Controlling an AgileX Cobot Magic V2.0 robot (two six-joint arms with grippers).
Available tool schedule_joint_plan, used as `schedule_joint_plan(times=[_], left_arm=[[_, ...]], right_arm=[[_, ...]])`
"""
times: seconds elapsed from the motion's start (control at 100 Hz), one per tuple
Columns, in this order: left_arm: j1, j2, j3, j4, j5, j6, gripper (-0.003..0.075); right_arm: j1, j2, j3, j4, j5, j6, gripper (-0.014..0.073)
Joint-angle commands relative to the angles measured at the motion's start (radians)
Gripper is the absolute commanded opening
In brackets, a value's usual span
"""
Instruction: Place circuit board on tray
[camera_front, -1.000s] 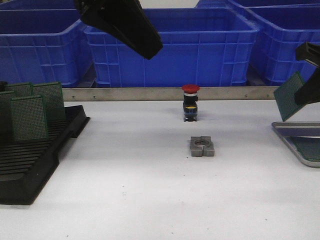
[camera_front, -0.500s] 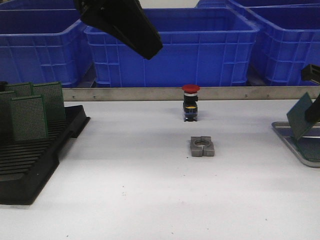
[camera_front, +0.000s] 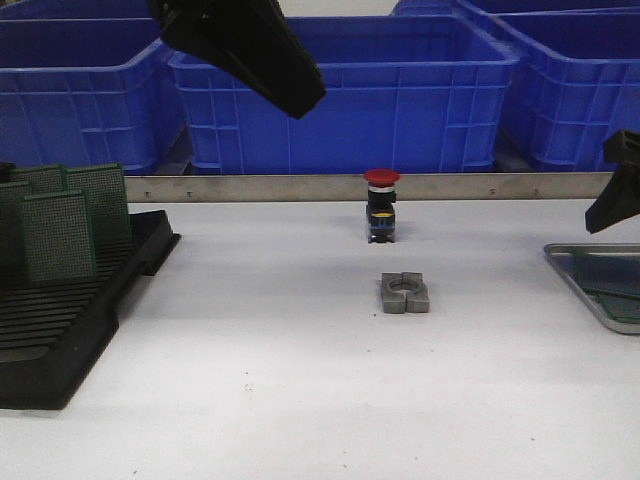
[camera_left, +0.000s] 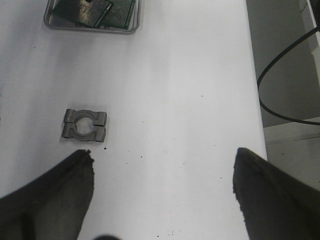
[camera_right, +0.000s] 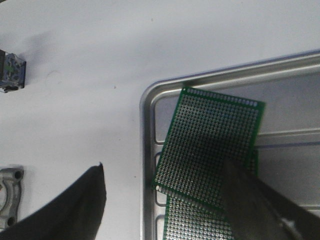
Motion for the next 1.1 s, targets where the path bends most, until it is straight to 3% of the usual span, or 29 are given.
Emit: schedule_joint_plan(times=[0.0,0.08,0.24,0.25,0.56,0.95,1.09], left_arm=[[-0.009,-0.048,-0.033,-0.057,0.003,-0.014,0.0462],[-0.005,-0.048,-0.033,-0.054,0.003,-0.057,0.0352],[0.029,-0.052,-0.033,-0.01,0.004,-0.18,0.0003],[0.031,-0.052,-0.033,-0.01,0.005,-0.183,-0.0024],[0.168,-0.073,-0.031,0.013,0.0,-0.357,-0.002],[0.239,-0.315,0.165,0.189,-0.39,-0.573,-0.002],[0.239,-0.454,0.292,0.208,-0.547,-0.591,-0.002]], right_arm=[[-0.007,-0.063,-0.026,-0.038,0.019,-0.012,0.0477],[-0.007,-0.088,-0.026,-0.093,0.028,-0.012,0.0346],[-0.007,-0.15,-0.026,-0.121,0.057,-0.014,-0.0074],[-0.007,-0.155,-0.026,-0.121,0.06,-0.014,-0.0071],[0.001,-0.263,-0.026,-0.121,0.077,-0.03,-0.006],[0.148,-0.464,-0.016,-0.121,-0.004,-0.056,-0.006],[0.21,-0.557,0.053,-0.119,-0.117,-0.057,-0.006]])
